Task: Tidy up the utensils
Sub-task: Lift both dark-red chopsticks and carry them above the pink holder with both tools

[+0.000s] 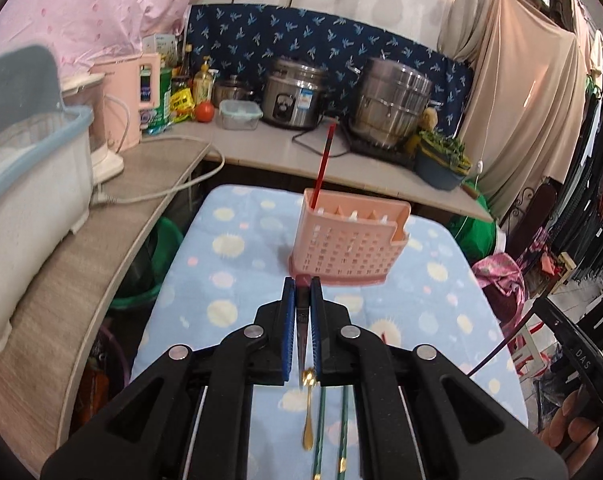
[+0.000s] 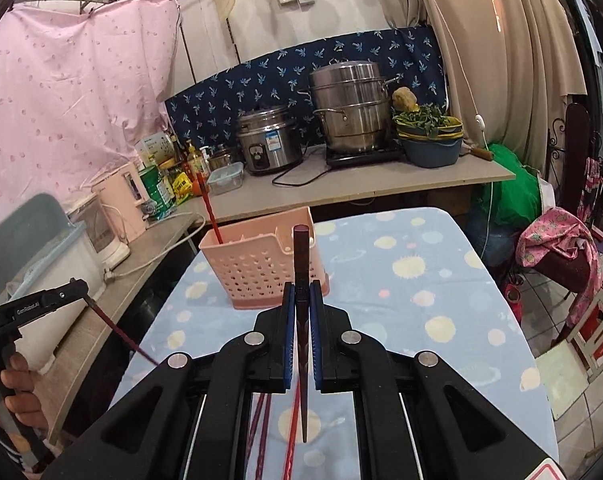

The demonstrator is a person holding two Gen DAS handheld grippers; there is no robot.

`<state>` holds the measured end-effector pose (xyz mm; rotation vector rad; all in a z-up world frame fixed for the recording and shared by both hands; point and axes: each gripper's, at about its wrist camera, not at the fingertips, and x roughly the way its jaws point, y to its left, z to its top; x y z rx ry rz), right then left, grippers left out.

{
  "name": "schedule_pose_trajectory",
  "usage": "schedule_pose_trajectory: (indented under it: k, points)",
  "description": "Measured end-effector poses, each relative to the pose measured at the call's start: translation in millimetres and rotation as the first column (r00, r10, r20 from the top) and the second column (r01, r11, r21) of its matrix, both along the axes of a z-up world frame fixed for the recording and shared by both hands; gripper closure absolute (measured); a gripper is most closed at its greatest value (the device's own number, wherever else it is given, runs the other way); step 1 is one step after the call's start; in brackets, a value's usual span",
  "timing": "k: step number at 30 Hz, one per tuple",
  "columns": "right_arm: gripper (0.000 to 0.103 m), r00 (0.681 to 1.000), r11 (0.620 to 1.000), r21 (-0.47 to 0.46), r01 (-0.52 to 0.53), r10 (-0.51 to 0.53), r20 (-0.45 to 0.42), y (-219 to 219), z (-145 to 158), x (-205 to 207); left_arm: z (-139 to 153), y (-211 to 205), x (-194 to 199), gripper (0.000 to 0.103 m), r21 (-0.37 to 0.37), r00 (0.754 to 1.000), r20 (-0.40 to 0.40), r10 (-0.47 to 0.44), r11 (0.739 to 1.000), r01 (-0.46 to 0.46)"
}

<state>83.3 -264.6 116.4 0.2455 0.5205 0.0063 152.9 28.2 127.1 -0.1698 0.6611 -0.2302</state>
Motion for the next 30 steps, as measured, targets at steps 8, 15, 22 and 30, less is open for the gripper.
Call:
schedule_pose_trajectory:
  k: [8, 15, 22, 30]
  points:
    - [0.096, 0.994, 0.997, 0.081, -0.011, 0.002, 0.111, -11.4, 48.5, 43.8, 54.5, -15.5, 36.7, 0.096, -0.025, 0.996, 0.091, -0.002, 1.0, 0.005]
    - [0.096, 0.979, 0.991, 0.136, -0.017, -0.011, 0.204, -17.2, 88.6, 100.5, 112.3, -31.8, 73.6, 0.096, -0.061, 0.974, 0.225, 0.011, 0.998, 0.003]
    - [0.096, 0.976, 0.978, 0.204, -0.034, -0.011, 0.218, -23.8, 93.7, 165.2, 124.4, -48.4, 125.0, 0.096, -0.041, 0.959, 0.281, 0.041, 0.999, -0.031]
    - [0.096, 0.992, 0.977, 0.21, -0.036, 0.01, 0.123, -16.4, 47.8, 220.6, 76.7, -55.2, 171.2, 0.096, -0.022, 0.977, 0.21, 0.039, 0.999, -0.035]
